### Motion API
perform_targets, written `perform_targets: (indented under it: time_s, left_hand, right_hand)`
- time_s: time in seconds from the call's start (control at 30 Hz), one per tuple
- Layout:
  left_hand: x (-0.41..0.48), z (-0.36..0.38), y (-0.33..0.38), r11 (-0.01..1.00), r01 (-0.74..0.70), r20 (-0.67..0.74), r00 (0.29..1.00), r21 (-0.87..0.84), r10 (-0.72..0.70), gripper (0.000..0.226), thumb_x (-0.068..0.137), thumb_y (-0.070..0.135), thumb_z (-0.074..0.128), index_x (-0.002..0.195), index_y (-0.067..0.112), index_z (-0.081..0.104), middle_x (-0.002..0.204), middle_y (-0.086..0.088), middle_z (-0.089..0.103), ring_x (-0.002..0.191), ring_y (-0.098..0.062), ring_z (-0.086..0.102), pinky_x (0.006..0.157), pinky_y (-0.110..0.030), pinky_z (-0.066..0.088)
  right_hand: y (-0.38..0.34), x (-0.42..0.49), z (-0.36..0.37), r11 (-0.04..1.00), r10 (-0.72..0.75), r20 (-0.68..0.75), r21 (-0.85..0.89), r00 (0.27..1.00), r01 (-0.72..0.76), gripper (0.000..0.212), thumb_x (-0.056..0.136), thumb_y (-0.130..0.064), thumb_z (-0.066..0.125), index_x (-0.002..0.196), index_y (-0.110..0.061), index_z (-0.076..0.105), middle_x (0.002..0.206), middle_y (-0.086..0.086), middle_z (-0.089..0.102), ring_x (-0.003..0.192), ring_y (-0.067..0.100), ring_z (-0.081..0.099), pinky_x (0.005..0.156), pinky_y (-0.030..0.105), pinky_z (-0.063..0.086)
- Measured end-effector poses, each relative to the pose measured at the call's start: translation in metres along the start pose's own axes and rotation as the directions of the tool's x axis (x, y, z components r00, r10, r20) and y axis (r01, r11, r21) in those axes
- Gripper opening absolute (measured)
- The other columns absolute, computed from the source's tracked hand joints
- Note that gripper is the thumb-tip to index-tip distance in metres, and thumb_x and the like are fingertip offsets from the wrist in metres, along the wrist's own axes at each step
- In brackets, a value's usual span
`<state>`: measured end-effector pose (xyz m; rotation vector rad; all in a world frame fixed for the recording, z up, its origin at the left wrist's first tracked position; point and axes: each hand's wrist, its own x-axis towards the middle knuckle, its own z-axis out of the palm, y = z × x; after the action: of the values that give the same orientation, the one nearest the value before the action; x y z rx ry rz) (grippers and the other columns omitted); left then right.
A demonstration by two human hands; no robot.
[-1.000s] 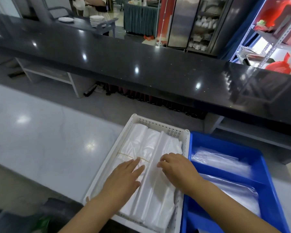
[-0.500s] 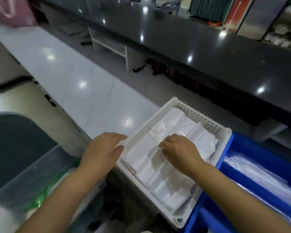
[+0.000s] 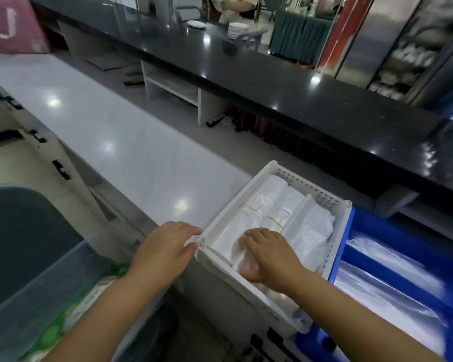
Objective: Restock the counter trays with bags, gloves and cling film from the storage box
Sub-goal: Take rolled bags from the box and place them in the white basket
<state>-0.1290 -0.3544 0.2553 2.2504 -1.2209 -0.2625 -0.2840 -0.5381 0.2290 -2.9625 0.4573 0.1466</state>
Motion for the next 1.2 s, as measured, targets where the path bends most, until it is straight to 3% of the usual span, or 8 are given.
perform_targets:
  time_s: [0.23,0.4,0.6,0.7,0.77,0.97,1.1,1.2]
  left_hand:
    - [0.013,0.018,0.021,0.984,-0.164,0.114,0.981,0.068,0.156,0.033,0.092,0.03,0.052,0.124,0.028,0.055,0.125,0.011,0.059,0.115,-0.01,0.049,0.097,-0.026,0.038]
    - [0.025,0.035,0.04,0.974,-0.18,0.183,0.971,0.139,0.153,0.035,0.091,0.033,0.05,0.127,0.034,0.051,0.13,0.013,0.055,0.119,-0.011,0.047,0.097,-0.028,0.039]
    - [0.041,0.065,0.06,0.963,-0.162,0.285,0.954,0.214,0.097,0.032,0.092,0.032,0.045,0.123,0.031,0.056,0.119,0.01,0.059,0.111,-0.014,0.051,0.086,-0.029,0.044]
    - [0.049,0.081,0.078,0.952,-0.141,0.294,0.954,0.27,0.057,0.029,0.089,0.035,0.045,0.091,0.02,0.07,0.088,0.003,0.066,0.086,-0.015,0.058,0.069,-0.032,0.048]
    - [0.051,0.089,0.089,0.954,-0.095,0.304,0.953,0.284,0.004,0.037,0.085,0.042,0.048,0.067,0.013,0.062,0.065,0.001,0.058,0.065,-0.015,0.053,0.053,-0.03,0.042]
    - [0.042,0.105,0.096,0.927,-0.116,0.383,0.923,0.358,-0.033,0.039,0.084,0.034,0.049,0.051,0.017,0.036,0.056,0.002,0.036,0.072,-0.021,0.045,0.05,-0.03,0.027]
    - [0.036,0.09,0.091,0.953,-0.057,0.326,0.944,0.298,-0.045,0.036,0.087,0.044,0.048,0.065,0.016,0.051,0.068,0.001,0.053,0.078,-0.021,0.05,0.058,-0.032,0.036]
    - [0.022,0.058,0.068,0.97,0.012,0.137,0.99,0.244,-0.047,0.031,0.087,0.044,0.05,0.081,0.018,0.065,0.08,0.0,0.063,0.083,-0.019,0.054,0.068,-0.034,0.046]
  right_hand:
    - [-0.001,-0.002,0.002,0.999,0.027,-0.02,0.03,0.999,-0.027,0.061,0.073,-0.063,0.052,0.119,-0.022,0.049,0.129,-0.001,0.053,0.119,0.02,0.047,0.103,0.036,0.038]
    - [0.007,-0.008,0.004,0.99,0.056,-0.024,0.129,0.998,-0.053,0.063,0.079,-0.056,0.058,0.13,-0.021,0.044,0.14,0.002,0.044,0.127,0.021,0.04,0.11,0.037,0.033]
    - [0.059,-0.029,-0.008,0.952,0.251,-0.143,0.214,0.957,-0.217,0.042,0.089,-0.026,0.056,0.129,-0.019,0.049,0.138,0.002,0.047,0.127,0.019,0.039,0.105,0.032,0.033]
    - [0.082,-0.033,-0.012,0.933,0.324,-0.167,0.221,0.931,-0.285,0.033,0.091,-0.022,0.053,0.123,-0.02,0.054,0.13,-0.002,0.054,0.12,0.016,0.044,0.096,0.029,0.038]
    - [0.091,-0.033,-0.013,0.928,0.341,-0.171,0.218,0.925,-0.302,0.029,0.091,-0.023,0.052,0.12,-0.021,0.056,0.126,-0.005,0.056,0.117,0.014,0.045,0.091,0.028,0.04]
    - [0.087,-0.017,-0.011,0.94,0.281,-0.189,0.25,0.941,-0.231,0.025,0.091,-0.021,0.051,0.115,-0.021,0.06,0.12,-0.005,0.059,0.112,0.013,0.048,0.087,0.027,0.041]
    - [0.061,0.004,-0.018,0.968,0.191,-0.246,0.208,0.95,-0.14,0.024,0.091,-0.021,0.052,0.114,-0.02,0.062,0.118,-0.003,0.063,0.111,0.015,0.052,0.086,0.028,0.044]
    - [0.027,0.02,-0.028,0.984,0.117,-0.294,0.162,0.949,-0.071,0.024,0.092,-0.023,0.052,0.113,-0.022,0.063,0.117,-0.004,0.065,0.111,0.016,0.054,0.086,0.03,0.046]
